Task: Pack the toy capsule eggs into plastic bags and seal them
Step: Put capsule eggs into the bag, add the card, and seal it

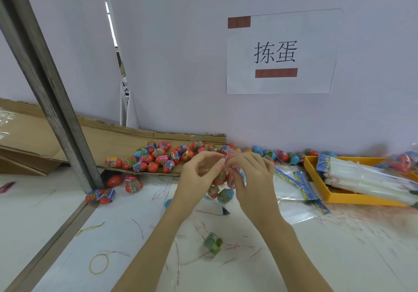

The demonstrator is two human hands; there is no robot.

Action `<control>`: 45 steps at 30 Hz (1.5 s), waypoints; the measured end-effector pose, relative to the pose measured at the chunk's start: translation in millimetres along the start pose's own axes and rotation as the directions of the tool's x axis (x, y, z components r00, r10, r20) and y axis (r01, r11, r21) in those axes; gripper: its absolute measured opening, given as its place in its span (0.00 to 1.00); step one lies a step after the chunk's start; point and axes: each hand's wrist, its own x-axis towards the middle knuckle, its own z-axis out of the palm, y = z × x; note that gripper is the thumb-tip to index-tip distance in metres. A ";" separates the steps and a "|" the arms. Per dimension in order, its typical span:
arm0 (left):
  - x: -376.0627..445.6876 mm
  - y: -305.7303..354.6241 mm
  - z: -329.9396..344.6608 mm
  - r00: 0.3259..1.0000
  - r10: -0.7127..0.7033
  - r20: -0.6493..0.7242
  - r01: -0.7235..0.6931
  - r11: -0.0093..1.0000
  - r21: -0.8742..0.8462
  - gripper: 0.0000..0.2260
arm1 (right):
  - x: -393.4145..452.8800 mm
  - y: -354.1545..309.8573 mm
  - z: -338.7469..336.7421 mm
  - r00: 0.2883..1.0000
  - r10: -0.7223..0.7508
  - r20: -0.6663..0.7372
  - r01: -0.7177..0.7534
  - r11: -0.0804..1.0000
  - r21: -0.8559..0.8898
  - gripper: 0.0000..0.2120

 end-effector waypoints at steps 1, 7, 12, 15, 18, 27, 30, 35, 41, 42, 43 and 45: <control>0.1 1.8 -0.3 1.000 -0.022 -0.011 0.022 0.999 -0.046 0.07 | -0.1 0.4 0.0 1.000 -0.008 0.010 0.007 1.000 0.005 0.07; 1.3 7.0 -2.0 0.971 -0.226 -0.072 0.202 0.947 -0.251 0.04 | 0.1 -3.3 0.1 0.997 -0.049 0.066 0.046 0.998 0.044 0.07; 1.3 7.3 -2.7 0.956 -0.259 -0.134 0.213 0.935 -0.284 0.03 | -2.0 -3.4 2.0 0.994 0.067 0.087 -0.069 0.997 0.018 0.05; 0.4 7.0 0.3 0.959 -0.248 -0.139 0.195 0.930 -0.311 0.03 | -4.0 -2.9 2.5 0.982 0.159 0.098 -0.156 0.987 -0.037 0.06; -0.1 8.0 1.3 0.963 -0.234 -0.133 0.181 0.930 -0.320 0.04 | -3.5 -7.4 1.5 0.986 0.158 0.056 -0.157 0.987 -0.029 0.09; -1.1 9.4 1.4 0.991 -0.130 -0.038 0.121 0.974 -0.191 0.07 | -2.6 -11.1 -0.7 0.994 0.090 -0.063 -0.089 0.996 0.020 0.09; -1.9 8.8 0.8 0.996 -0.086 -0.030 0.082 0.990 -0.113 0.07 | -1.9 -11.4 -2.0 0.992 0.039 -0.117 -0.037 0.999 0.012 0.07; -2.0 7.8 -3.3 1.000 -0.024 0.001 0.024 0.999 -0.047 0.07 | -1.9 -10.0 -2.4 0.989 0.021 -0.148 -0.018 1.000 0.021 0.04; -2.1 3.0 -1.5 0.997 0.078 -0.007 -0.078 0.994 0.077 0.07 | -2.1 -11.8 -0.6 0.981 0.187 -0.060 -0.175 0.971 0.163 0.03; -2.6 2.6 -0.7 0.996 0.084 -0.002 -0.084 0.993 0.089 0.08 | -2.0 -12.2 -0.5 0.969 0.244 -0.043 -0.229 0.948 0.220 0.03; -3.0 2.3 0.1 0.996 0.086 -0.001 -0.086 0.992 0.097 0.08 | -1.8 -12.1 -0.5 0.956 0.293 -0.032 -0.273 0.921 0.277 0.03; -2.9 1.4 1.1 0.996 0.087 -0.008 -0.086 0.991 0.103 0.08 | -1.2 -11.1 -1.1 0.944 0.330 -0.017 -0.305 0.889 0.342 0.03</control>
